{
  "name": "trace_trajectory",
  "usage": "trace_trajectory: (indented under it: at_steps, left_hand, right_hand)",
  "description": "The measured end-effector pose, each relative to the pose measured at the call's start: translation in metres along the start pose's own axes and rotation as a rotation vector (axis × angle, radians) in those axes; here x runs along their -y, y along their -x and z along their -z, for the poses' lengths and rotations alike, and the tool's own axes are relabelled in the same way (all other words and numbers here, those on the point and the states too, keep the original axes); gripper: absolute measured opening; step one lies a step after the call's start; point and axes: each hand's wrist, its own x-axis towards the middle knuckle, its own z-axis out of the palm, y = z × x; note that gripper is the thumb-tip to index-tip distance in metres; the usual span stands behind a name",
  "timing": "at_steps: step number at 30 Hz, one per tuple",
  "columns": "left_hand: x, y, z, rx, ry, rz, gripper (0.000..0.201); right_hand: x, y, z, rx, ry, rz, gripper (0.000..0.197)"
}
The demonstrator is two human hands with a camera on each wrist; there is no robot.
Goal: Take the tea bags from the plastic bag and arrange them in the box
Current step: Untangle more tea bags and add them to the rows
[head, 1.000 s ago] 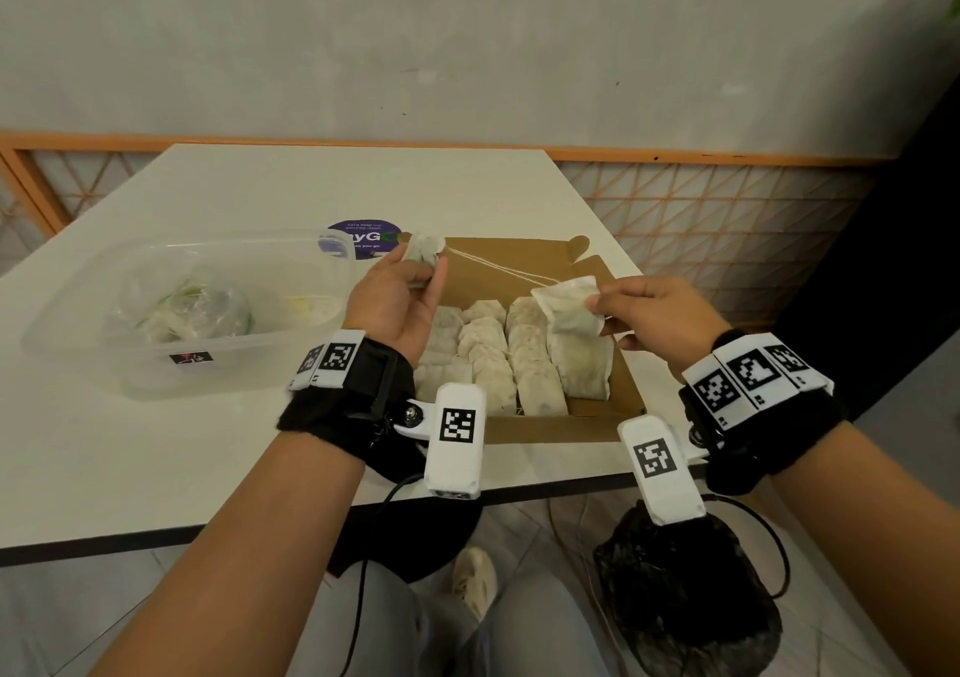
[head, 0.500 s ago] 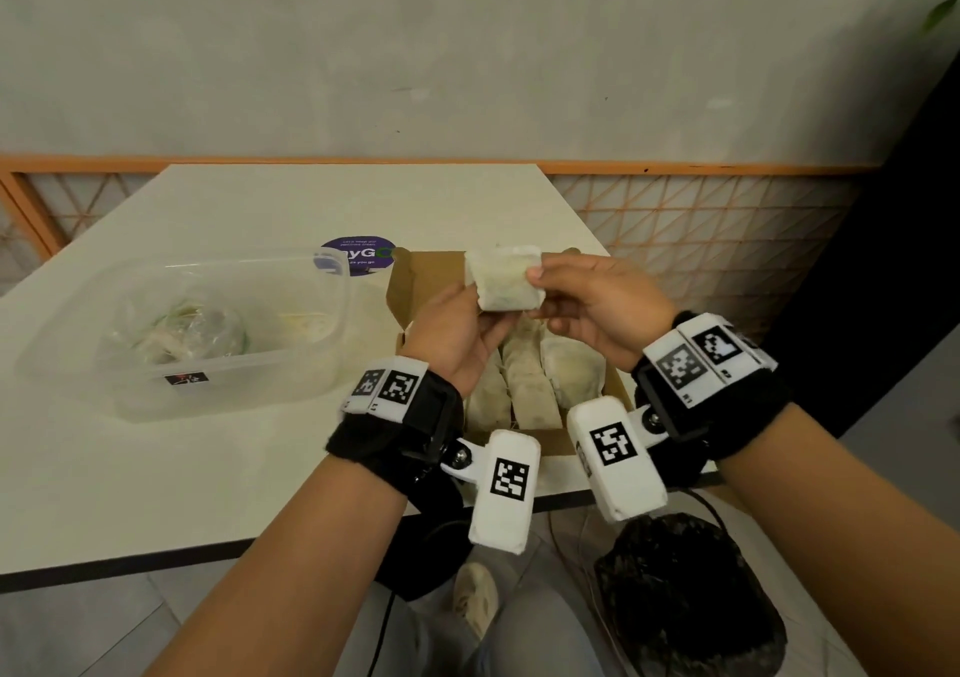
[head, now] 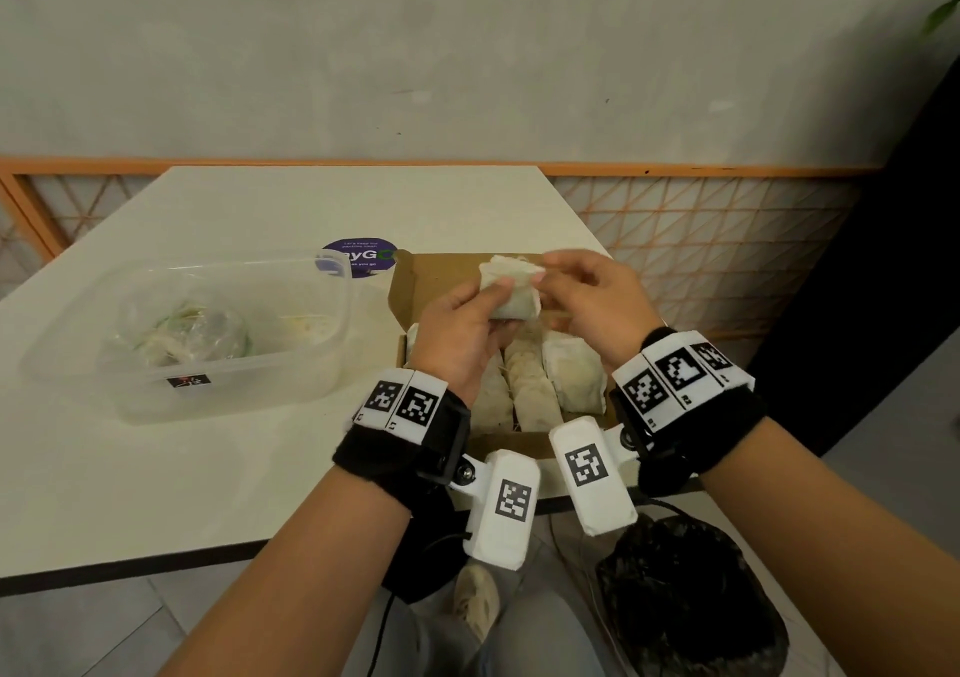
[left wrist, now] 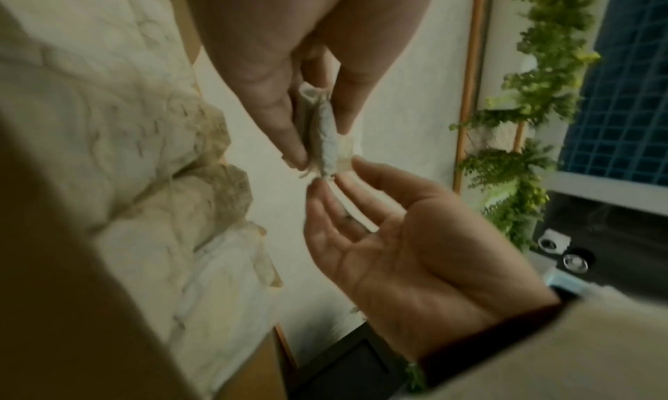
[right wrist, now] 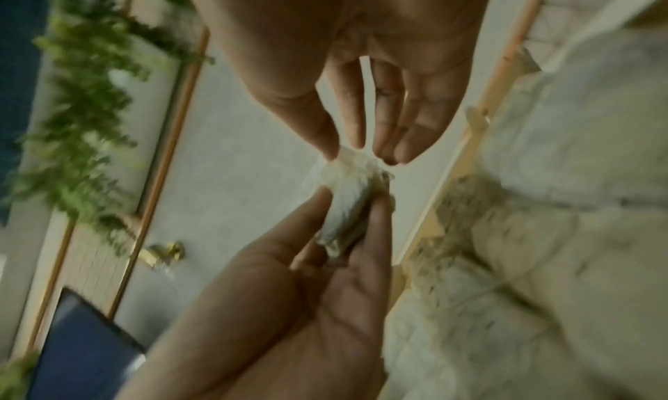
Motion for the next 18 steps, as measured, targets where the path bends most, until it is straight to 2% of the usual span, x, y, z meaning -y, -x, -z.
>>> trace_trajectory:
  at_steps: [2, 4, 5, 7, 9, 12, 15, 18]
  left_hand:
    - [-0.002, 0.001, 0.002, 0.000, -0.126, -0.038, 0.009]
    - [-0.004, 0.004, 0.003, 0.012, -0.215, -0.067, 0.010]
    - [-0.006, 0.004, 0.003, 0.018, -0.246, -0.084, 0.011]
    - [-0.008, 0.003, 0.005, 0.013, -0.314, -0.130, 0.012]
    - [-0.010, 0.001, 0.007, -0.016, -0.408, -0.189, 0.014]
    - [-0.015, -0.001, 0.012, -0.035, -0.521, -0.245, 0.010]
    - [-0.022, -0.001, 0.015, -0.049, -0.574, -0.266, 0.018]
    - [-0.029, -0.004, 0.022, -0.079, -0.572, -0.269, 0.015]
  right_hand:
    - [0.004, 0.000, 0.004, 0.017, 0.199, 0.153, 0.046]
    - [0.010, 0.001, 0.007, 0.141, 0.281, 0.259, 0.059]
    - [0.011, -0.001, 0.007, 0.212, 0.312, 0.281, 0.059]
    - [0.014, -0.006, 0.008, 0.295, 0.352, 0.290, 0.044]
    - [0.014, -0.012, 0.010, 0.303, 0.404, 0.290, 0.026]
    - [0.013, -0.015, 0.013, 0.286, 0.539, 0.255, 0.011]
    - [0.010, -0.016, 0.019, 0.281, 0.756, 0.259, 0.009]
    - [0.005, -0.018, 0.028, 0.251, 0.981, 0.196, 0.015]
